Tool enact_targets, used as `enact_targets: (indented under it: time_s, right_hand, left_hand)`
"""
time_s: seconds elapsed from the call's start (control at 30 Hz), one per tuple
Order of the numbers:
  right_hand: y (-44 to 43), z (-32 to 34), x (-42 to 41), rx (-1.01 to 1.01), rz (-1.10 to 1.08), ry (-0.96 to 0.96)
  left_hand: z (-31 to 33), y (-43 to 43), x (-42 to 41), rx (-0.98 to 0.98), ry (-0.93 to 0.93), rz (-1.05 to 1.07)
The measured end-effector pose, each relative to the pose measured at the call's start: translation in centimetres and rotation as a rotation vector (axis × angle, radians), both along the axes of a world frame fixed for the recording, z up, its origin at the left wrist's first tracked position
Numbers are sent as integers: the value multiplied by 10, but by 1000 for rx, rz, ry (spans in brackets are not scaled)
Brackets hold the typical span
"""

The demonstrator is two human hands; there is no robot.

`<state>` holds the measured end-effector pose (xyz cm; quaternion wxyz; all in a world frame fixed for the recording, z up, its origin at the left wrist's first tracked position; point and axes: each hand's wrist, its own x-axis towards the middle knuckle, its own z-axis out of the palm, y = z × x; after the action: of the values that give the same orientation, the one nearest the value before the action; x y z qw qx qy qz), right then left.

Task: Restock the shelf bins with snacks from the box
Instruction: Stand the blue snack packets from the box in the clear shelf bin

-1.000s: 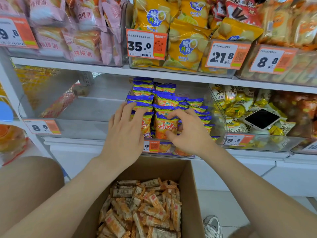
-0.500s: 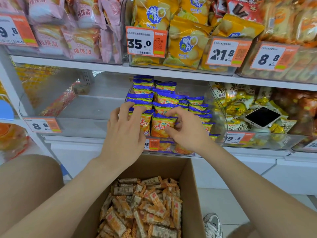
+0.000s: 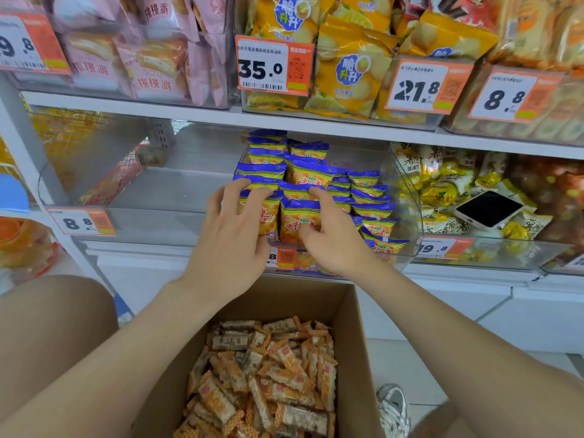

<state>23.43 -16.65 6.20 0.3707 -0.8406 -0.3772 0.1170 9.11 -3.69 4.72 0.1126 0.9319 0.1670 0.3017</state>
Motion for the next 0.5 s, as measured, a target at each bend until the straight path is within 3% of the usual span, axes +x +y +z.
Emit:
enact_targets:
  time_s: [0.17,0.27,0.33,0.4,0.5]
  right_hand:
    - [-6,4,3,102,-127,-128]
    - [-14,9,-6,227,-186,-336]
    - [-24,13,-13,304,-82,-464]
    - [-35,13,-27,240,168,-453]
    - [-50,-9,-54,-93,448,-438]
  left_hand:
    - [1,-2,-4,46,1,22]
    - [6,-9,-11,140,-80,37]
    - [7,-14,-19,180,-163,-10]
    - [2,-20,-29,105,-133,-92]
    - [-27,-25,-44,-52,178,-201]
